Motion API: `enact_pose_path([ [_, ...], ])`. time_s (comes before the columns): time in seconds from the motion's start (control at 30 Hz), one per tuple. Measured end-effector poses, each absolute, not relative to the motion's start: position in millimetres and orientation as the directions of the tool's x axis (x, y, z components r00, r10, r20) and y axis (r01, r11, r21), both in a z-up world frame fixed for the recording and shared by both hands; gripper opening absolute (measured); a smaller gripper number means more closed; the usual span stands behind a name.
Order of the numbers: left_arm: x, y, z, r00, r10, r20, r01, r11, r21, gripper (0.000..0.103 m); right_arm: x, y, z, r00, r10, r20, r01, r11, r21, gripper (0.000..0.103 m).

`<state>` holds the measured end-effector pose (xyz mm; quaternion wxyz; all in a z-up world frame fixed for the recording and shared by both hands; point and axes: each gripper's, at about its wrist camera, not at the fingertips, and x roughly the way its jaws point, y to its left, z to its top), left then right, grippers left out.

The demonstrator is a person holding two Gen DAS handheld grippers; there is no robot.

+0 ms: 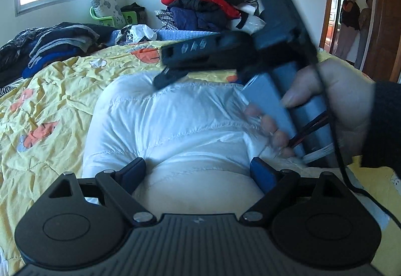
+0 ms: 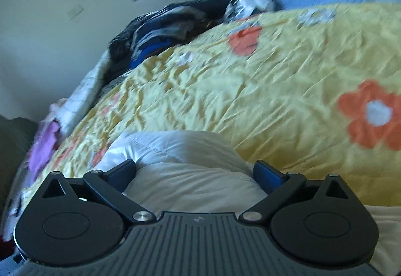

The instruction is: Fold small clothes

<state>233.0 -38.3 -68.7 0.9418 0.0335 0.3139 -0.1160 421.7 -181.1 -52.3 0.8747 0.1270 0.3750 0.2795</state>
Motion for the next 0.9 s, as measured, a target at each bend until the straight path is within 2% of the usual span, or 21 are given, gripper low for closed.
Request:
enact_pose_path([
  [0.1, 232, -37, -64, 0.78, -0.196, -0.595, 0.237, 0.971, -0.009, 0.091, 397, -198, -16, 0.671, 0.534, -0.515, -0.357, 0.841, 0.407, 0.095],
  [0.2, 225, -31, -49, 0.797, -0.195, -0.572, 0.226, 0.974, -0.016, 0.091, 357, -218, 22, 0.74, 0.524, -0.422, -0.4, 0.847, 0.35, 0.103],
  [0.33, 196, -11, -20, 0.844, -0.204, -0.496, 0.197, 0.978, -0.066, 0.092, 298, -245, 35, 0.732, 0.552, -0.399, -0.405, 0.824, 0.397, 0.103],
  [0.43, 187, -8, -22, 0.838, -0.208, -0.505, 0.182, 0.978, -0.1, 0.092, 265, -252, 16, 0.722, 0.528, -0.448, -0.354, 0.838, 0.416, 0.102],
  [0.5, 190, -16, -38, 0.815, -0.127, -0.565, 0.12, 0.992, -0.051, 0.093, 246, -246, -3, 0.759, 0.371, -0.535, -0.204, 0.916, 0.346, 0.101],
  [0.57, 185, -21, -48, 0.826, -0.077, -0.558, 0.08, 0.997, -0.018, 0.093, 231, -242, -23, 0.749, 0.272, -0.604, -0.096, 0.947, 0.308, 0.101],
  [0.7, 180, -40, -60, 0.839, -0.034, -0.544, 0.113, 0.987, 0.113, 0.093, 212, -231, -43, 0.758, 0.262, -0.597, -0.108, 0.953, 0.282, 0.101],
  [0.9, 194, -40, -82, 0.818, -0.044, -0.573, 0.131, 0.985, 0.111, 0.094, 232, -237, -74, 0.71, 0.287, -0.643, -0.098, 0.944, 0.314, 0.101],
])
